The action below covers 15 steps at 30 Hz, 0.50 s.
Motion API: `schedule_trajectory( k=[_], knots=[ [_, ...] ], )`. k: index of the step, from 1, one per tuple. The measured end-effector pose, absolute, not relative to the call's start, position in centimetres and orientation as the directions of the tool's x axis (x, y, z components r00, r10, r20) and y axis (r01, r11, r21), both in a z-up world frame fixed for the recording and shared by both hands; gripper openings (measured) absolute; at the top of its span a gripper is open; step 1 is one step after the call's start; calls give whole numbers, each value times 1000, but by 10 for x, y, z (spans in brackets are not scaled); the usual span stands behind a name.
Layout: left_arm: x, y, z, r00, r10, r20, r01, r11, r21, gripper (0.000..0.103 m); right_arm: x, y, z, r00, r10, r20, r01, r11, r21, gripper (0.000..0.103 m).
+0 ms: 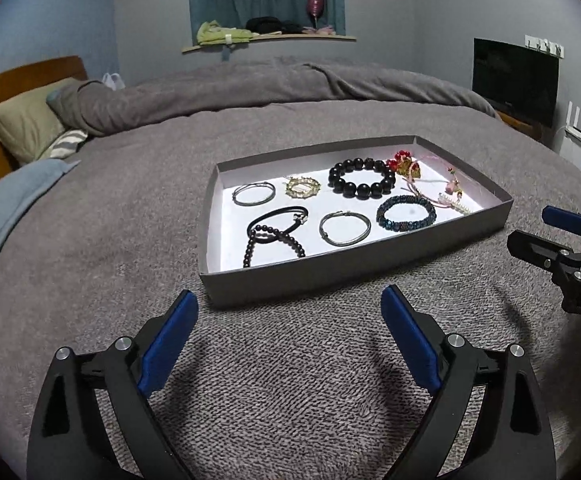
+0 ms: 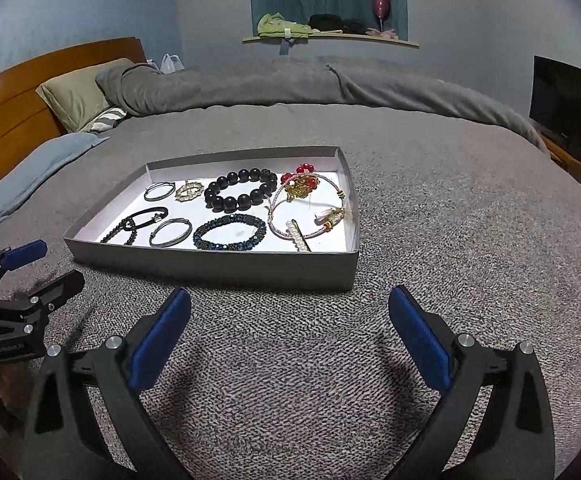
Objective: Organize jewelry
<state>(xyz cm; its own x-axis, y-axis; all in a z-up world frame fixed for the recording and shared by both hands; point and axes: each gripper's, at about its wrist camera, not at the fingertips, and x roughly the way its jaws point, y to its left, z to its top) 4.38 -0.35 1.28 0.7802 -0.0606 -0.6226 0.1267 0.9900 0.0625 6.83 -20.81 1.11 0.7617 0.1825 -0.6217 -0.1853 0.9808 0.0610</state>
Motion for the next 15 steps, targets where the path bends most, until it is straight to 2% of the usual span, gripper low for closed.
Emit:
schedule_trajectory(
  k=[15],
  knots=[
    [46,-4,9,770,-59,-635,126,990,60,93,67,-207,12,762,183,-621,-189,980,58,98]
  ],
)
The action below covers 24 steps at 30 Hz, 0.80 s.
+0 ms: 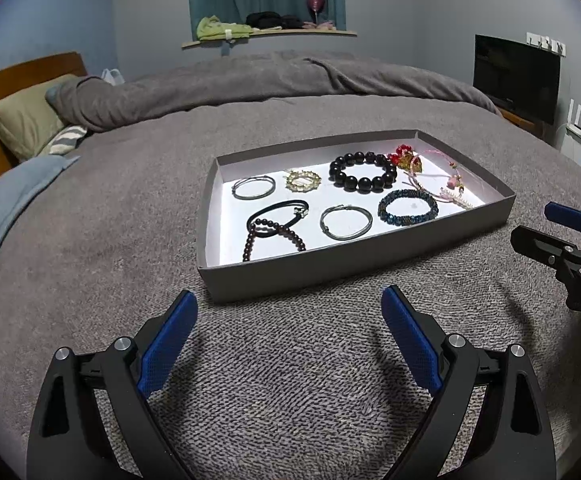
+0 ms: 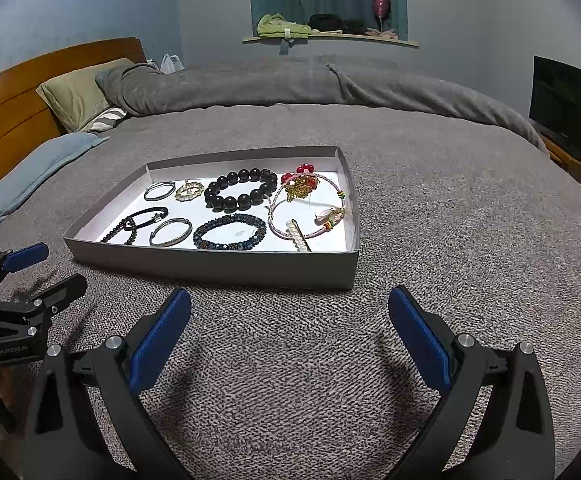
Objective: Organize jewelry
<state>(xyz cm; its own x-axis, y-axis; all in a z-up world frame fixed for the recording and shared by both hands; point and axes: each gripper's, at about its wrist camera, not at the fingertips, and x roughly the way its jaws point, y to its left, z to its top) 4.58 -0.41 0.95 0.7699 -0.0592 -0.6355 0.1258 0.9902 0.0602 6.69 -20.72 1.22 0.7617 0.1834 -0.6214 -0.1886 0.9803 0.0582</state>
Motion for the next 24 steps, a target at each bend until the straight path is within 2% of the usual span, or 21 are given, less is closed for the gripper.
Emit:
schedule_trajectory(
  k=[24],
  knots=[
    [46,-3,7,766,-60,-640,131,989,64,93,66,-207,12,760,184,-623,-190,980,57,98]
  ],
)
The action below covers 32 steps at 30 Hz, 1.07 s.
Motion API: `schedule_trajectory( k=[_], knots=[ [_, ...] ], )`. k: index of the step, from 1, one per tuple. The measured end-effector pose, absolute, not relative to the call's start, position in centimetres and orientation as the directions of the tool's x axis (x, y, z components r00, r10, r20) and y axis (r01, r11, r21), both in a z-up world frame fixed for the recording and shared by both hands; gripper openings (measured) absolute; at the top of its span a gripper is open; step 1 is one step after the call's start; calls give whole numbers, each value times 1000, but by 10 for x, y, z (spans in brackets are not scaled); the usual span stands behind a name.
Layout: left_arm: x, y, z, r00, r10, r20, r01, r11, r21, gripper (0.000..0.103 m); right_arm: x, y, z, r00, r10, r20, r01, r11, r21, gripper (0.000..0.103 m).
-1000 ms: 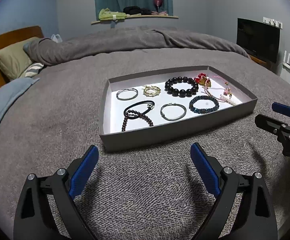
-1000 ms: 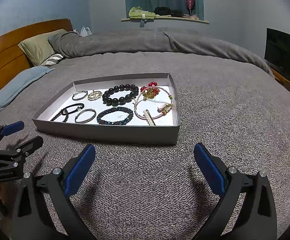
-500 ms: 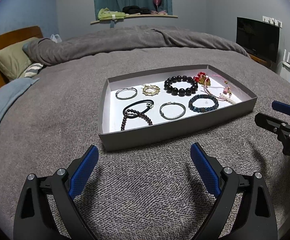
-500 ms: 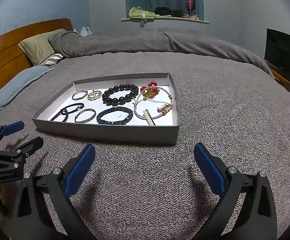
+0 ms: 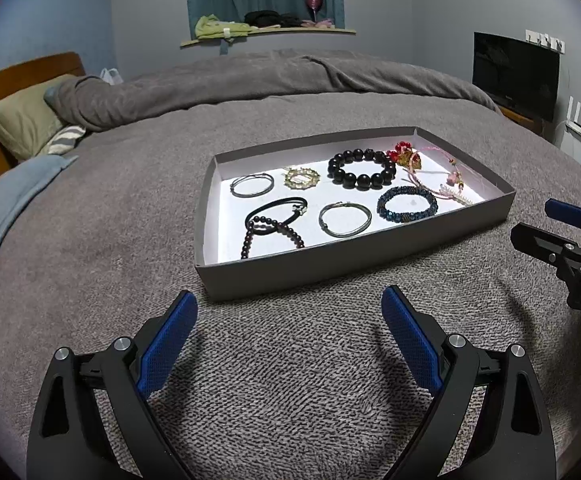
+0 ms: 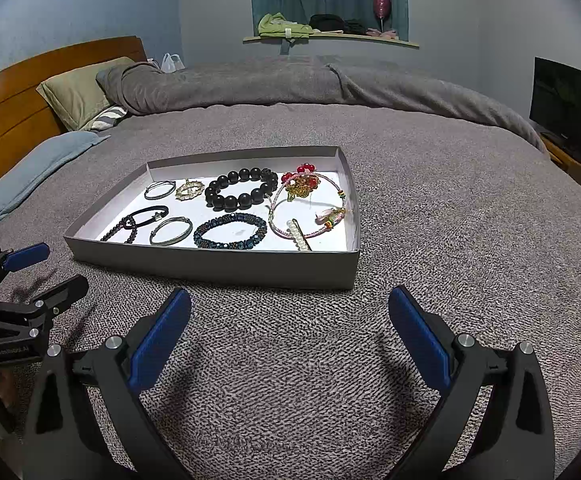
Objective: Organize jewelry
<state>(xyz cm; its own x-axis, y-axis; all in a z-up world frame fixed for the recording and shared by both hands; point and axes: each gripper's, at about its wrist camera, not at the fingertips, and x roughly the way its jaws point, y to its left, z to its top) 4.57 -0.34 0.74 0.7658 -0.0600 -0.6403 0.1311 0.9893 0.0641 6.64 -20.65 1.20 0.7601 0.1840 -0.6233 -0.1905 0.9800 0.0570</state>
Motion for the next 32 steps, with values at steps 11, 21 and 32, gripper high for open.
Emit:
schedule_trajectory(
  k=[11,21,32],
  knots=[
    [46,-4,8,767,-57,-639,128,989,67,93,66,-207,12,760,184,-623,-191,980,57,98],
    [46,-3,8,779,-48,-625,124,989,79,93,66,-207,11,759,184,-625,-191,980,57,98],
    [51,4,10,760,-24,-649,96,992,76,93,68,-211,11,763,177,-621,-184,981,54,98]
  ],
)
